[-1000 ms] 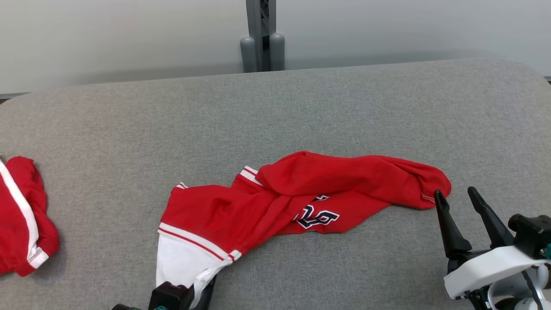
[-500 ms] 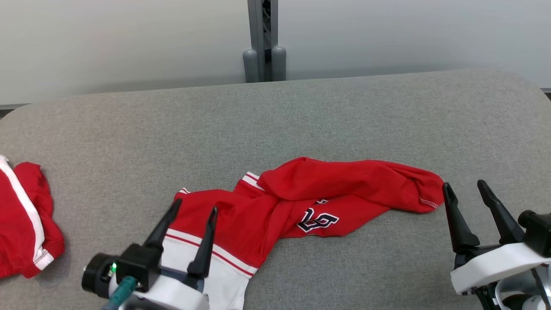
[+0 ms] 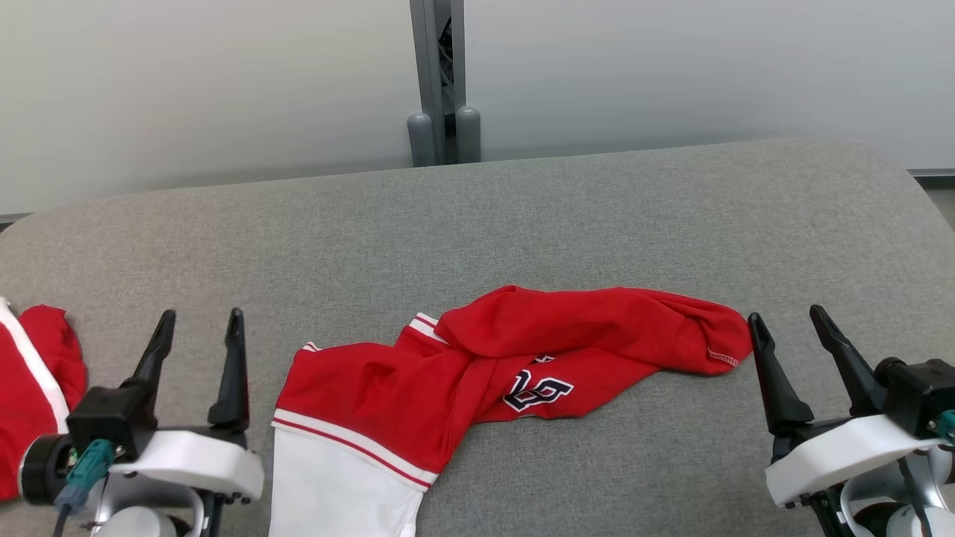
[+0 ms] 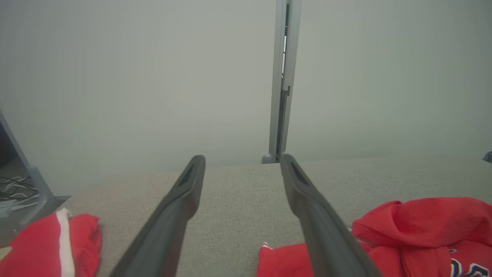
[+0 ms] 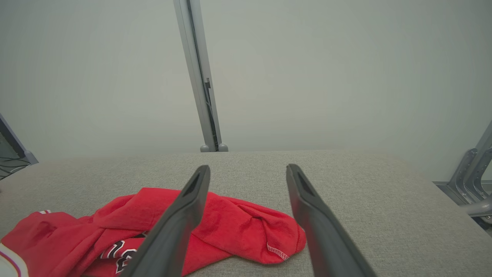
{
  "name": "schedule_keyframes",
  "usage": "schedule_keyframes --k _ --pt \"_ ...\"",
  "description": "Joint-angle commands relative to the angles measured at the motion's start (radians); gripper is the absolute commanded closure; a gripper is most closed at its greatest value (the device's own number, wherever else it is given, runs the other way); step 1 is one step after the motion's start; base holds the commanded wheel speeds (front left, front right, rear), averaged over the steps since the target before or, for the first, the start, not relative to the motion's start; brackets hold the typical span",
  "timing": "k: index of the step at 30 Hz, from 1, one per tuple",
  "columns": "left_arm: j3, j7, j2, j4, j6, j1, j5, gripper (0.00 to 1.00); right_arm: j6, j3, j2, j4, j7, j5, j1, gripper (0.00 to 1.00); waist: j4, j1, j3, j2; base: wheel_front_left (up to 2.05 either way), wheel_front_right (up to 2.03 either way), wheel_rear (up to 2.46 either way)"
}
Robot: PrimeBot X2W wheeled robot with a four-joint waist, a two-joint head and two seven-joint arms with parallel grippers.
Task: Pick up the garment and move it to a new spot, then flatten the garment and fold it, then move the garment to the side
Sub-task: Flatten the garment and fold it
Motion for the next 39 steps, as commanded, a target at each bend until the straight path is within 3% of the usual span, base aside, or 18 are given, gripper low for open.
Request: schedule_keyframes --k 1,10,30,34,39 --pt "0.013 -0.007 0.010 0.004 0.010 0.016 -0.007 0.00 0.000 0.002 -0.006 0.004 -0.003 -0.006 0.009 0.00 0.000 0.0000 -0.004 0.0000 0.00 0.00 0.00" --pt "0.046 -0.009 0.036 -0.026 0.038 0.128 -0.037 0.00 0.000 0.001 -0.006 0.004 0.005 -0.018 0.044 0.00 0.015 0.0000 -0.028 0.0000 0.00 0.00 0.00" --pt "0.008 0.031 0.038 -0.070 0.063 0.111 -0.014 0.00 0.000 0.000 -0.006 0.000 0.024 -0.020 0.044 0.00 0.035 0.0000 -0.032 0.0000 0.00 0.00 0.00" --pt "-0.005 0.039 0.032 -0.074 0.059 0.098 -0.008 0.00 0.000 0.039 -0.013 0.013 0.066 -0.036 0.009 0.00 0.057 0.0000 -0.023 0.0000 0.00 0.00 0.00" --pt "-0.032 0.053 0.015 -0.071 0.042 0.069 -0.006 0.00 0.000 0.163 -0.080 0.060 0.177 0.000 -0.061 0.00 0.102 0.0000 0.004 0.0000 0.00 0.00 0.00"
